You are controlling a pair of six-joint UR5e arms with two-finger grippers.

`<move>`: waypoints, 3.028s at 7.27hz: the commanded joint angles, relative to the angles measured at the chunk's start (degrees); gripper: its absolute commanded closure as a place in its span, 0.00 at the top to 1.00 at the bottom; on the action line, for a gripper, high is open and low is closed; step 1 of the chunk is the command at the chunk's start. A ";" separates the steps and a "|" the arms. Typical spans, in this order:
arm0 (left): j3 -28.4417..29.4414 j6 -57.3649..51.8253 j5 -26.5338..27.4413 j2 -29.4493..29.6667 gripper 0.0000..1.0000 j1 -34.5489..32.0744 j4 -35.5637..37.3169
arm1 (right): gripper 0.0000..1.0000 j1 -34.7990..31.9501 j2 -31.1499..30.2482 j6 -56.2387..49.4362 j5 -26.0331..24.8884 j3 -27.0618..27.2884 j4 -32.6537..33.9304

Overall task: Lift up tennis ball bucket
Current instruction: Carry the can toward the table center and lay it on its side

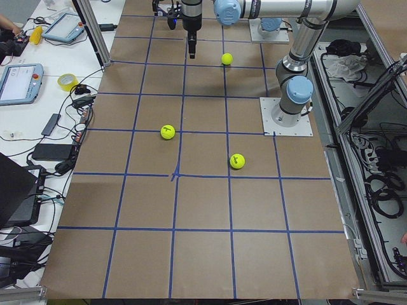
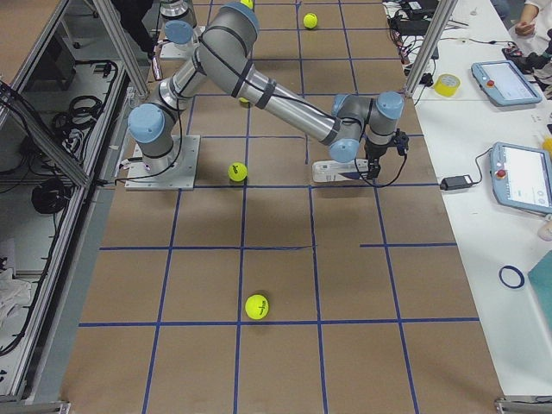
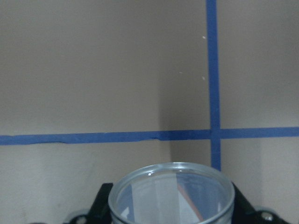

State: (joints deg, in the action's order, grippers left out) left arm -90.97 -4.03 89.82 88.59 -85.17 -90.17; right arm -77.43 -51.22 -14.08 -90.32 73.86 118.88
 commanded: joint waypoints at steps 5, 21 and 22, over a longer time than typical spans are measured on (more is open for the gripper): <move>0.00 -0.19 0.00 0.00 1.00 0.00 0.09 | 0.32 -32.41 -5.74 -17.26 0.05 3.31 1.70; 1.58 -0.27 0.00 -0.44 1.00 3.25 0.97 | 1.00 -35.20 -8.43 -41.20 2.34 6.56 6.05; 1.67 -0.27 0.17 -0.52 1.00 3.17 0.88 | 1.00 -31.07 -11.68 -40.94 4.78 7.08 2.62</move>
State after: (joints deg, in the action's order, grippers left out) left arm -89.38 -4.31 89.83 88.09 -81.96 -89.14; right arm -113.53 -58.78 -55.20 -87.51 80.47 125.89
